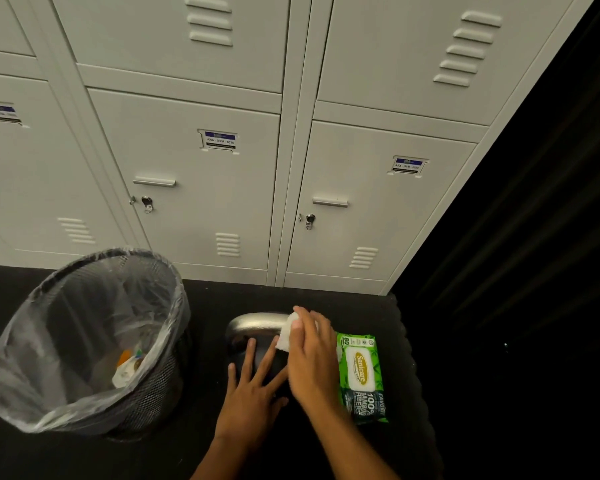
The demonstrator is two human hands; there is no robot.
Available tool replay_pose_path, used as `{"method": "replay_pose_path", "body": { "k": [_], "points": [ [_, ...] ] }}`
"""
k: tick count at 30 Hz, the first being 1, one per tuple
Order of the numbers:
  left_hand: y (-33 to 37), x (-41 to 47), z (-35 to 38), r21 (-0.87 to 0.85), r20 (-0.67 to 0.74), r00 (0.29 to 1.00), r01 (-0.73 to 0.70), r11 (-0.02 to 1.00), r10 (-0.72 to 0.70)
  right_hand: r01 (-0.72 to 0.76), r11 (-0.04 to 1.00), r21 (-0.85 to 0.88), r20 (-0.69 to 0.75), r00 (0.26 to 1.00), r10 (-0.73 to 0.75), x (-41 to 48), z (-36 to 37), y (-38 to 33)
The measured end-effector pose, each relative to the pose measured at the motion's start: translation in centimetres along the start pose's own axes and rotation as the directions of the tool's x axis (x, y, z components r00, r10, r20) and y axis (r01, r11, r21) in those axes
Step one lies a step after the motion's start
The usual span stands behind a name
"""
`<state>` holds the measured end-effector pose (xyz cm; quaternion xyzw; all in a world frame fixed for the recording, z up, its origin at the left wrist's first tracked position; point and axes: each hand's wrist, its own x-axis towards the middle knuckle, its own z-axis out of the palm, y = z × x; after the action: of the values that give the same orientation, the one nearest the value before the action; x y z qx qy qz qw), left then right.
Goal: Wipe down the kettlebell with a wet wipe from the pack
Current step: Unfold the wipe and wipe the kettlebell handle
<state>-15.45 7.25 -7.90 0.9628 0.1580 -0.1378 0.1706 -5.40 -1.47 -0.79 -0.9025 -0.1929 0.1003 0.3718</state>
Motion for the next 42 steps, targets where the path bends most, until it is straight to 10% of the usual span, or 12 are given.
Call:
{"method": "replay_pose_path", "body": {
  "k": [6, 9, 12, 19, 24, 30, 34, 42],
  "points": [
    [0.1, 0.4, 0.9, 0.019, -0.084, 0.994, -0.063, 0.998, 0.064, 0.062, 0.923, 0.379, -0.069, 0.997, -0.039, -2.1, 1.1, 3.6],
    [0.5, 0.3, 0.6, -0.019, -0.064, 0.997, -0.049, 0.999, 0.047, -0.27, 0.795, 0.543, 0.081, 0.959, 0.271, 0.4, 1.0, 4.2],
    [0.5, 0.2, 0.3, 0.009, -0.041, 0.998, -0.041, 0.999, 0.042, -0.523, 0.792, 0.316, 0.236, 0.851, 0.468, 3.7, -0.6, 2.9],
    [0.2, 0.3, 0.5, 0.029, -0.031, 0.999, -0.042, 0.999, 0.043, 0.091, 0.976, -0.196, 0.102, 0.992, -0.072, 1.8, -0.3, -0.7],
    [0.2, 0.2, 0.8, 0.018, -0.03, 0.998, -0.046, 0.999, 0.047, 0.181, 0.982, -0.047, 0.092, 0.98, -0.176, -2.0, 0.2, 2.2],
    [0.5, 0.3, 0.5, 0.024, -0.056, 0.998, -0.036, 0.999, 0.038, -0.162, 0.829, 0.535, 0.113, 0.986, 0.12, 0.0, 0.5, 3.4],
    [0.4, 0.2, 0.4, 0.009, -0.026, 0.999, -0.037, 0.999, 0.037, -0.576, 0.717, 0.392, 0.345, 0.815, 0.466, 3.6, -1.7, 1.5],
    [0.1, 0.3, 0.7, 0.036, -0.108, 0.992, -0.055, 0.998, 0.058, 0.044, 0.997, -0.068, 0.142, 0.989, -0.034, 1.6, -1.3, -0.4]
  ]
}}
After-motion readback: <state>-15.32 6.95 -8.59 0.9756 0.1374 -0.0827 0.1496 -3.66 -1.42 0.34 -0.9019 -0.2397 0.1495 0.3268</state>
